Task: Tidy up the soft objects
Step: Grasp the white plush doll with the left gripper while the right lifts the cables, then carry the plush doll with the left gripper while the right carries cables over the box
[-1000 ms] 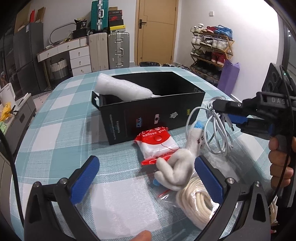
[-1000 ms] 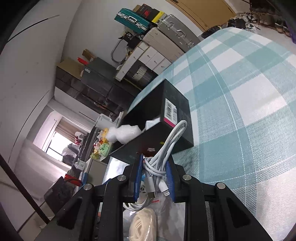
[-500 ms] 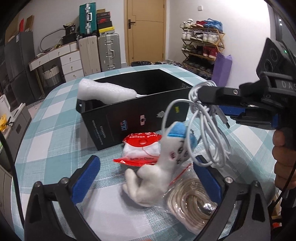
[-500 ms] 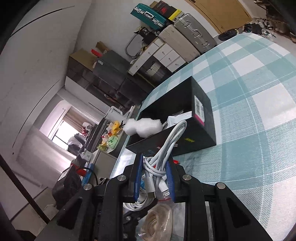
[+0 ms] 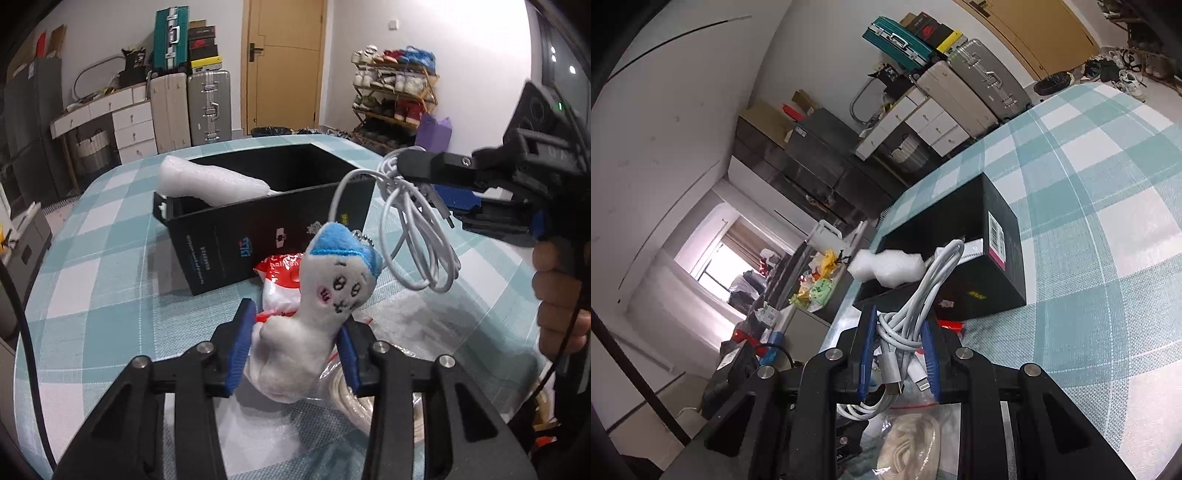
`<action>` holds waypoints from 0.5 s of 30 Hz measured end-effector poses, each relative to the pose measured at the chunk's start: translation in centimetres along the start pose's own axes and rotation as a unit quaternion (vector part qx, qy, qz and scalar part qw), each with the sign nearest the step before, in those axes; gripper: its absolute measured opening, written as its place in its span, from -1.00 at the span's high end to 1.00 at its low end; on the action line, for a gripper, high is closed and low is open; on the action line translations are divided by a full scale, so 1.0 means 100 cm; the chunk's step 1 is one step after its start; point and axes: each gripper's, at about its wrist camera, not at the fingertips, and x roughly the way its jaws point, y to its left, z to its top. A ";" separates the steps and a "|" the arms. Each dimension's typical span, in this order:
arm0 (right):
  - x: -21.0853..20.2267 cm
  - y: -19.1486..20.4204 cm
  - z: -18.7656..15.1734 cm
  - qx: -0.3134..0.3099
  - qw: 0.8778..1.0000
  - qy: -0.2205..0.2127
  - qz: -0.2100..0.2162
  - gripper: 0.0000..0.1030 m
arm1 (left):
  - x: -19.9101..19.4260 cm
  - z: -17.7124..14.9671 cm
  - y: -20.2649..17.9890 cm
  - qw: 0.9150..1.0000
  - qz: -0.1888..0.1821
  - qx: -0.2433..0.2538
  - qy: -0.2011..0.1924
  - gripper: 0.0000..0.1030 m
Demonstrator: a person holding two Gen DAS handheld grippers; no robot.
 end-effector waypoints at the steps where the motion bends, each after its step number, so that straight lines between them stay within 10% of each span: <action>1: -0.001 0.000 0.001 0.000 1.000 -0.003 0.001 0.55 | -0.003 0.000 0.002 1.000 -0.001 -0.005 -0.004 0.20; 15: -0.007 0.021 0.011 -0.044 0.999 -0.018 -0.010 0.55 | -0.029 0.017 0.038 0.995 -0.013 -0.087 -0.048 0.21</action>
